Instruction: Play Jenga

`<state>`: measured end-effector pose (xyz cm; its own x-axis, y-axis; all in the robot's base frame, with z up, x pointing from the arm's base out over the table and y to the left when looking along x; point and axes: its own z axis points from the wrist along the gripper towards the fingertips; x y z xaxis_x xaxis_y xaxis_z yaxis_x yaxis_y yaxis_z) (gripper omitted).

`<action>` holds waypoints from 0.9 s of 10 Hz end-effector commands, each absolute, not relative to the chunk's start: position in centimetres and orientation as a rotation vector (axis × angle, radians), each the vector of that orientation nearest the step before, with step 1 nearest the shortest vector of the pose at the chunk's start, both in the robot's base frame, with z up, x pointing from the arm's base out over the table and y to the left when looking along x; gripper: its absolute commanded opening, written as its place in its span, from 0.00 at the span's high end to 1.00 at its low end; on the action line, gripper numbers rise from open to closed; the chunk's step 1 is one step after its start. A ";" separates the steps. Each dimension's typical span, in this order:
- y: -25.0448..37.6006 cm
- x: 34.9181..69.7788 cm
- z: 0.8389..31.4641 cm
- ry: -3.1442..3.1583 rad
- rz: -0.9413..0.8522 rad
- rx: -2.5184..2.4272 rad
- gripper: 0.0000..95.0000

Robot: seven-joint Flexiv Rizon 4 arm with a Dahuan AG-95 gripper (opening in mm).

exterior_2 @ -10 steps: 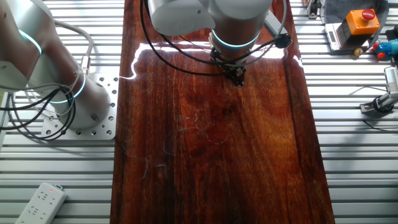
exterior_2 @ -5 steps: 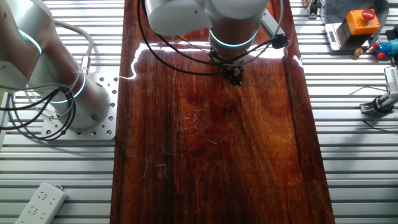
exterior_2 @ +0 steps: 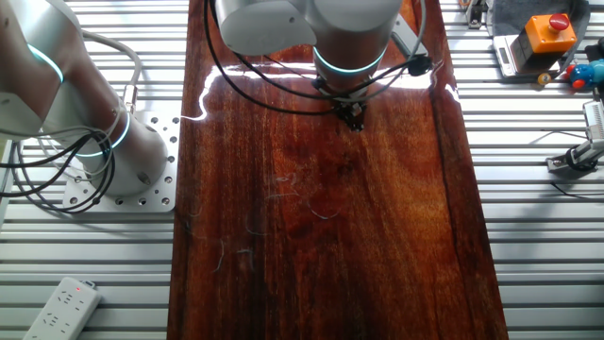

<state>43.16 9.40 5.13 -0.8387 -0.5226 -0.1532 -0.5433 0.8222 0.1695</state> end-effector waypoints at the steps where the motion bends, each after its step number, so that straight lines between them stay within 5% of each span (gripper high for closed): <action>1: 9.4 43.1 5.1 2.903 0.316 -0.852 0.20; 9: 9.4 42.2 4.9 2.905 0.312 -0.834 0.20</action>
<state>42.05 9.45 4.89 -0.8445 -0.5133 -0.1530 -0.5342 0.8280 0.1705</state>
